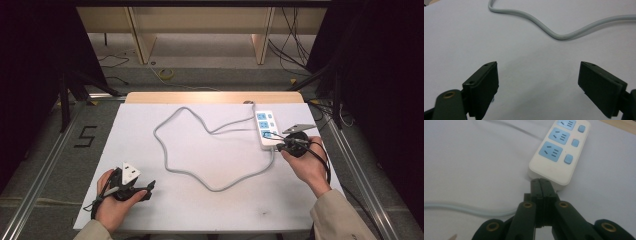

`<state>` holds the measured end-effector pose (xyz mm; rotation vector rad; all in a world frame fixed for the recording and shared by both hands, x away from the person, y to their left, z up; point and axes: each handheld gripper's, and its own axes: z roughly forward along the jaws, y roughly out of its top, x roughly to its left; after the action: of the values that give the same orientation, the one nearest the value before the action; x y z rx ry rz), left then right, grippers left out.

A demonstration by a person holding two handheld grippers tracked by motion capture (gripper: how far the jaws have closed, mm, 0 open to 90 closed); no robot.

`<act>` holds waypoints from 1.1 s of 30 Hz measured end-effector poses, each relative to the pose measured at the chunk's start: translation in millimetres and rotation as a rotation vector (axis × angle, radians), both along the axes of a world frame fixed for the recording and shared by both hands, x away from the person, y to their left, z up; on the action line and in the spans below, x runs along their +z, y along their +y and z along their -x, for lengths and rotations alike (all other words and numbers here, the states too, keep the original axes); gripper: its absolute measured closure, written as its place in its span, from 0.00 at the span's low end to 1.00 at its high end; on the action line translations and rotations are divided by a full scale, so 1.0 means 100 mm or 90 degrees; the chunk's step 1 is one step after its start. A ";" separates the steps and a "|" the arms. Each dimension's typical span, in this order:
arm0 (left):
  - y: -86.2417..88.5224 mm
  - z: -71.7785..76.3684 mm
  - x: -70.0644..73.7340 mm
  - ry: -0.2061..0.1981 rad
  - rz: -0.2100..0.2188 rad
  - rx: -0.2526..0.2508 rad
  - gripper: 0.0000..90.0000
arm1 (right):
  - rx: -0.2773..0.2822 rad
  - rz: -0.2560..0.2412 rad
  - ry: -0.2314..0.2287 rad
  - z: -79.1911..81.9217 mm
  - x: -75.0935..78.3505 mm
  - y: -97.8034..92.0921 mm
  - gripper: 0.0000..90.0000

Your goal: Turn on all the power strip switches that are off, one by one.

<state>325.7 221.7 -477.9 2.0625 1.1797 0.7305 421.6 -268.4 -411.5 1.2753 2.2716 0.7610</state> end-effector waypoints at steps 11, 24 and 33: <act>0.00 0.00 0.00 -0.001 -0.005 -0.002 0.19 | -0.012 0.009 0.012 -0.12 0.02 -0.02 1.00; 0.00 0.01 0.01 -0.001 -0.008 -0.002 0.19 | -0.034 0.006 0.017 -0.30 0.04 -0.04 1.00; 0.01 0.01 0.01 -0.002 -0.007 0.000 0.19 | -0.044 0.005 0.026 -0.41 0.02 -0.05 1.00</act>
<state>324.9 222.3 -477.3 2.0696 1.1763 0.7410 462.8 -273.9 -409.7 1.3702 2.2483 0.7079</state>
